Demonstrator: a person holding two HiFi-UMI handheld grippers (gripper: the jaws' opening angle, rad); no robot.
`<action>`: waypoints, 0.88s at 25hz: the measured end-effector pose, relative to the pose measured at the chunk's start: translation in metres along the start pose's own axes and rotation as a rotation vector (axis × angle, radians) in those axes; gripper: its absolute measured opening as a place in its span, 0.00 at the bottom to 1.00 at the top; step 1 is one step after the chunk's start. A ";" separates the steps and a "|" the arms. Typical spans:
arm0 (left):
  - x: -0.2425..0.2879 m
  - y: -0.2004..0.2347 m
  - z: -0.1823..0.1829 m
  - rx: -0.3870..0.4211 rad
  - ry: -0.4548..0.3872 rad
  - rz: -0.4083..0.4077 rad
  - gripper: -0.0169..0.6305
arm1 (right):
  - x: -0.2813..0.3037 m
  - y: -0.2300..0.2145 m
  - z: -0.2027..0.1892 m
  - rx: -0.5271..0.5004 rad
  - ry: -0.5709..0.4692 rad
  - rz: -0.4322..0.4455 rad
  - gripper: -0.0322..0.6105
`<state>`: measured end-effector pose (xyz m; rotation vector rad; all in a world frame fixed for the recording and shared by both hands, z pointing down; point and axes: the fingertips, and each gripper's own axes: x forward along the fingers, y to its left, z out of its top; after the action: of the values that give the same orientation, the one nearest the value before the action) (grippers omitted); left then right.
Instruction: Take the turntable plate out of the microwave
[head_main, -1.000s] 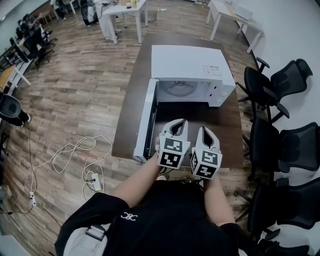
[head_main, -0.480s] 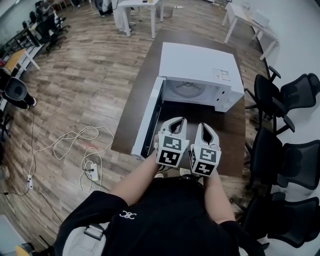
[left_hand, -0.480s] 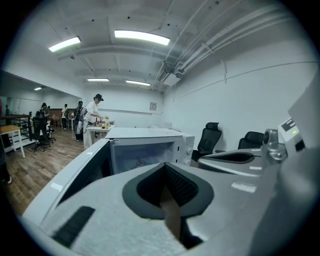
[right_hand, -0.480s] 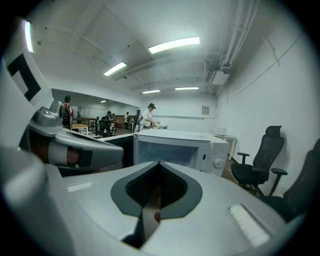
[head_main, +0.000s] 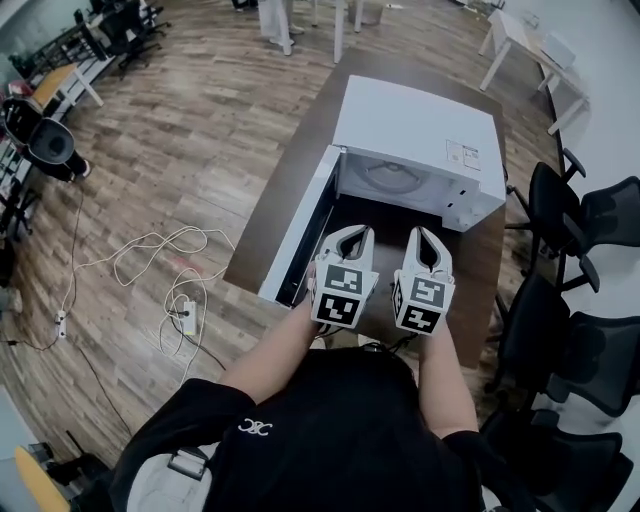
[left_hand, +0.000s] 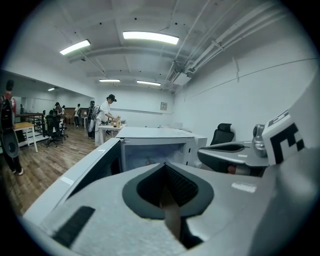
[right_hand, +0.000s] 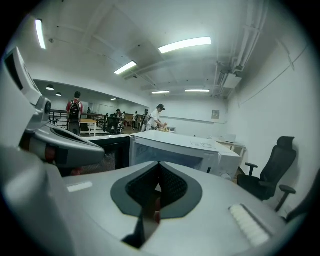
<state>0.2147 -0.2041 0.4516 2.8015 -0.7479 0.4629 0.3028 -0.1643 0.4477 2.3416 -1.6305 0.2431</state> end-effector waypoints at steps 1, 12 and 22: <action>0.000 0.003 0.000 -0.006 -0.002 0.014 0.04 | 0.005 -0.002 0.001 -0.026 -0.002 0.008 0.06; -0.008 0.028 -0.013 -0.065 0.019 0.150 0.04 | 0.098 -0.024 -0.030 -0.367 0.129 0.154 0.06; -0.021 0.048 -0.028 -0.123 0.044 0.263 0.04 | 0.174 -0.022 -0.075 -0.884 0.223 0.294 0.15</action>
<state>0.1658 -0.2277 0.4757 2.5818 -1.1015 0.5011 0.3860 -0.2880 0.5665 1.3718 -1.5269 -0.1415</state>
